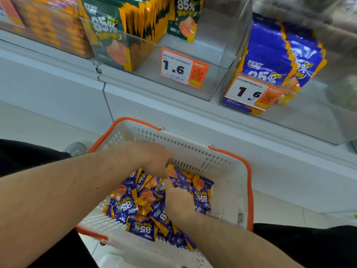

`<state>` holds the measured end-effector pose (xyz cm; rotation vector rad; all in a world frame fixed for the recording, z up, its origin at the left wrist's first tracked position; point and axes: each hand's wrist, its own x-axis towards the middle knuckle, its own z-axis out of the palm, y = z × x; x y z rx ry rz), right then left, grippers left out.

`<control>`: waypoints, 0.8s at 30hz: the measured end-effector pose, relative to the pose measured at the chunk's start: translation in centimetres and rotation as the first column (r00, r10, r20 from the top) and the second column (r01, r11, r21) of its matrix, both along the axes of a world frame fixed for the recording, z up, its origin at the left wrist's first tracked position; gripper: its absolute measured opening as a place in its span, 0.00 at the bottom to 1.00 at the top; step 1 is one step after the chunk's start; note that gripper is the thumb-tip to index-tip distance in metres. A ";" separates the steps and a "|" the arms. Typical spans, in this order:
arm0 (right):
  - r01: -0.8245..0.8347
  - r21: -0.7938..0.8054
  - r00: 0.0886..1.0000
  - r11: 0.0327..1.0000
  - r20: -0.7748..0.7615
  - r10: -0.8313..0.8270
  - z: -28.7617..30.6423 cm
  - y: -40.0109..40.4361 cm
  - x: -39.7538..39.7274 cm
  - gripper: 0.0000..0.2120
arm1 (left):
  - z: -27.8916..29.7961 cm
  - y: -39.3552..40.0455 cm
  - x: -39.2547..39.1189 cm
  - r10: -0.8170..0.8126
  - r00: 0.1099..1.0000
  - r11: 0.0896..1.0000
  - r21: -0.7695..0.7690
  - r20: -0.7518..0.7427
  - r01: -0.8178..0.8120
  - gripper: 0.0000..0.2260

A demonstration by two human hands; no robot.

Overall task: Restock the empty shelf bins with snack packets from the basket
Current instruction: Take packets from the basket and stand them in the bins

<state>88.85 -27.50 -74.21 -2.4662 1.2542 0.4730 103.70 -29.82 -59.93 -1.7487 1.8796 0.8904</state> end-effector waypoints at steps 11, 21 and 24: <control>0.520 0.747 0.389 0.414 0.224 -0.894 14.4 -9.4 -3.6 0.08 | 1.2 1.7 -2.1 -0.078 0.997 0.955 -0.286 0.006 0.077 0.44; 0.445 0.690 0.383 0.572 0.431 -0.817 24.7 -11.3 -9.8 0.22 | 4.5 -1.5 -5.8 0.207 0.646 0.601 -0.426 -0.735 -0.676 0.09; 0.407 0.557 0.286 0.724 0.675 -0.680 26.6 -11.7 -11.2 0.18 | 6.3 -3.7 -6.5 0.178 0.548 0.615 -0.342 -0.818 -0.711 0.08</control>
